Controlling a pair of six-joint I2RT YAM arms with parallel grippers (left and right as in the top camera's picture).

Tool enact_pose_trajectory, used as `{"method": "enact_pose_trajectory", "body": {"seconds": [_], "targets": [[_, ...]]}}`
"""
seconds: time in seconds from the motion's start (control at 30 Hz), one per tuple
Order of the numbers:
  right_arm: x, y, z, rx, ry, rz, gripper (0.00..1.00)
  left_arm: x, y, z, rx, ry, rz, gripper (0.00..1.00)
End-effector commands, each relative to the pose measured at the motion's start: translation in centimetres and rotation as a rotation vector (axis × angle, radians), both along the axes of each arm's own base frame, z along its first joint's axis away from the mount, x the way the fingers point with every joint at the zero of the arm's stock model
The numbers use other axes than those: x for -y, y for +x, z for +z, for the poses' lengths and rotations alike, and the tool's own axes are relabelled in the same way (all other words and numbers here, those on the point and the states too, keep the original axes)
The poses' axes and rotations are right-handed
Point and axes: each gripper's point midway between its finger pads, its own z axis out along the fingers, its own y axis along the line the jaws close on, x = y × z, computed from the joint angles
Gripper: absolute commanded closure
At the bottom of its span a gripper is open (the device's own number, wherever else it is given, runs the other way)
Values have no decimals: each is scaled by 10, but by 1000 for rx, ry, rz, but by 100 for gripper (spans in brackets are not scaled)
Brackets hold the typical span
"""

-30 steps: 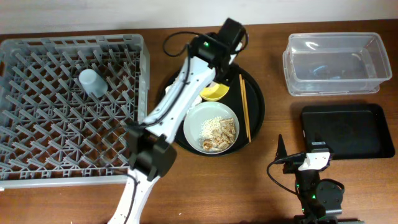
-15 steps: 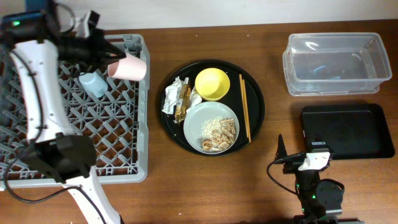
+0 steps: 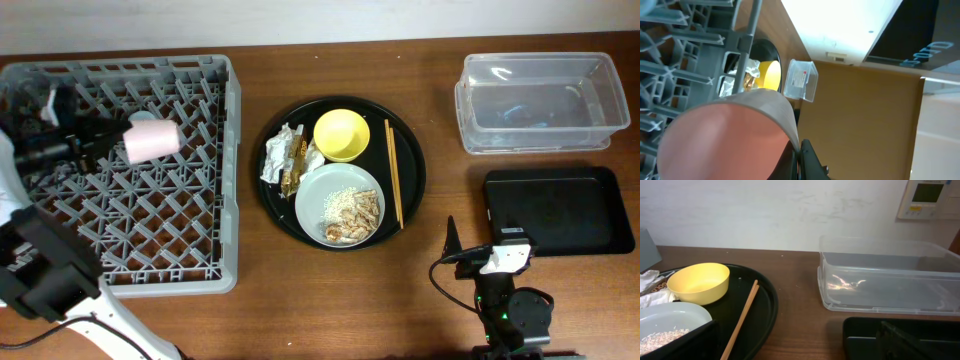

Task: Sort waste into correct bins and load items into the dishwasher rack
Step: 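Carry the pink cup to the rack and place it upside down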

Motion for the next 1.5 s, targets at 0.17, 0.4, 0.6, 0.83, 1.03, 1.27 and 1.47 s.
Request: {"method": "enact_pose_trajectory", "body": {"seconds": [0.17, 0.4, 0.6, 0.83, 1.03, 1.27, 1.47], "targets": [[1, 0, -3, -5, -5, -6, 2, 0, -5, -33, 49, -183, 76, 99], [1, 0, -3, -5, -5, -6, 2, -15, -14, -56, 43, -175, 118, 98], [1, 0, -3, -5, -5, -6, 2, -16, -14, -67, 10, -131, 107, 99], [1, 0, -3, -5, -5, -6, 2, 10, -2, -61, 60, -144, 45, 100], [1, 0, -3, -5, -5, -6, 1, 14, 5, -64, 51, -140, 37, 100], [1, 0, -3, -5, -5, -6, 2, -14, -10, -99, -113, 5, 75, 99], [1, 0, -3, -5, -5, -6, 2, -17, -22, -118, -272, 65, 81, 87]]}}
